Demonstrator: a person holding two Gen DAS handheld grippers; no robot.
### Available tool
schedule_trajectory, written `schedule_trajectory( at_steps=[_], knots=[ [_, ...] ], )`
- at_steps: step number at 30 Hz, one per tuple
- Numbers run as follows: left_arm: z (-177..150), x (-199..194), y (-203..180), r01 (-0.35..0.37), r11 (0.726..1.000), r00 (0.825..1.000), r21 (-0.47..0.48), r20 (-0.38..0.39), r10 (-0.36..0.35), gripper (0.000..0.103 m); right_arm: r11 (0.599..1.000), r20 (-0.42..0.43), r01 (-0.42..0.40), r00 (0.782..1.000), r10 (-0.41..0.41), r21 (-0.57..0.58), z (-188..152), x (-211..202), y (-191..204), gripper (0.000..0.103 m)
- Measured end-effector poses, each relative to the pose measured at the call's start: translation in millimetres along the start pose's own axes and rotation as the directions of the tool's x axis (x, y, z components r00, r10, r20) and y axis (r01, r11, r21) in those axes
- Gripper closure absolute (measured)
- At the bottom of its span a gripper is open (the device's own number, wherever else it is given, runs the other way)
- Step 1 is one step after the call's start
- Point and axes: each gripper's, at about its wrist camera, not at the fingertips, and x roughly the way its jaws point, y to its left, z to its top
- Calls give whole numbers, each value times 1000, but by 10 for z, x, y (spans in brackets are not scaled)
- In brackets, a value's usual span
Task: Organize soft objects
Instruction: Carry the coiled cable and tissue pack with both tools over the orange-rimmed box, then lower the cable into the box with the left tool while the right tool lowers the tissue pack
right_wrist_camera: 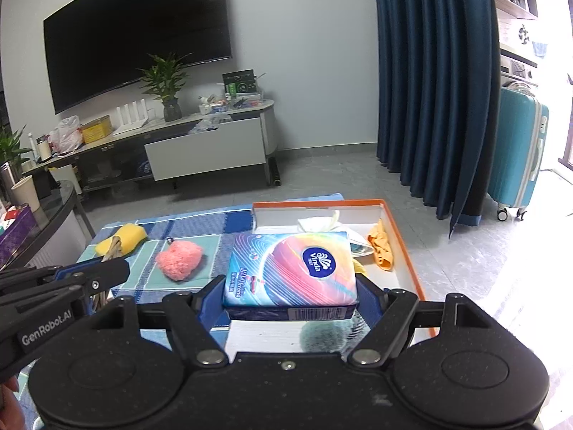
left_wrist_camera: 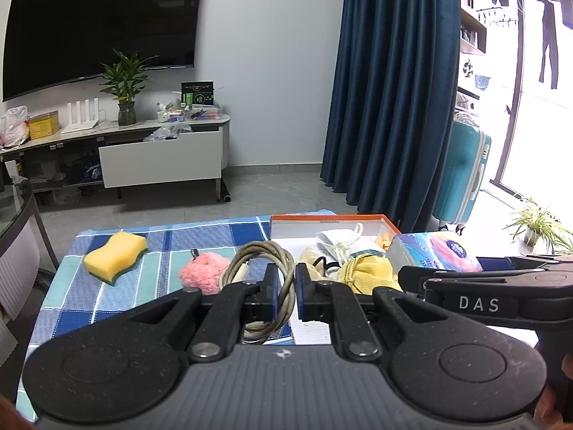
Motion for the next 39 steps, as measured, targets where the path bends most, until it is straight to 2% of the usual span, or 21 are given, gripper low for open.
schedule_trajectory(
  at_steps=[20, 39],
  knots=[
    [-15, 192, -264, 62, 998, 998, 30, -31, -61, 90, 997, -12, 57, 998, -57, 47, 2, 63, -339, 14],
    [-11, 403, -389, 108, 993, 992, 38, -73, -105, 90, 996, -38, 72, 997, -70, 49, 53, 252, -494, 14]
  ],
)
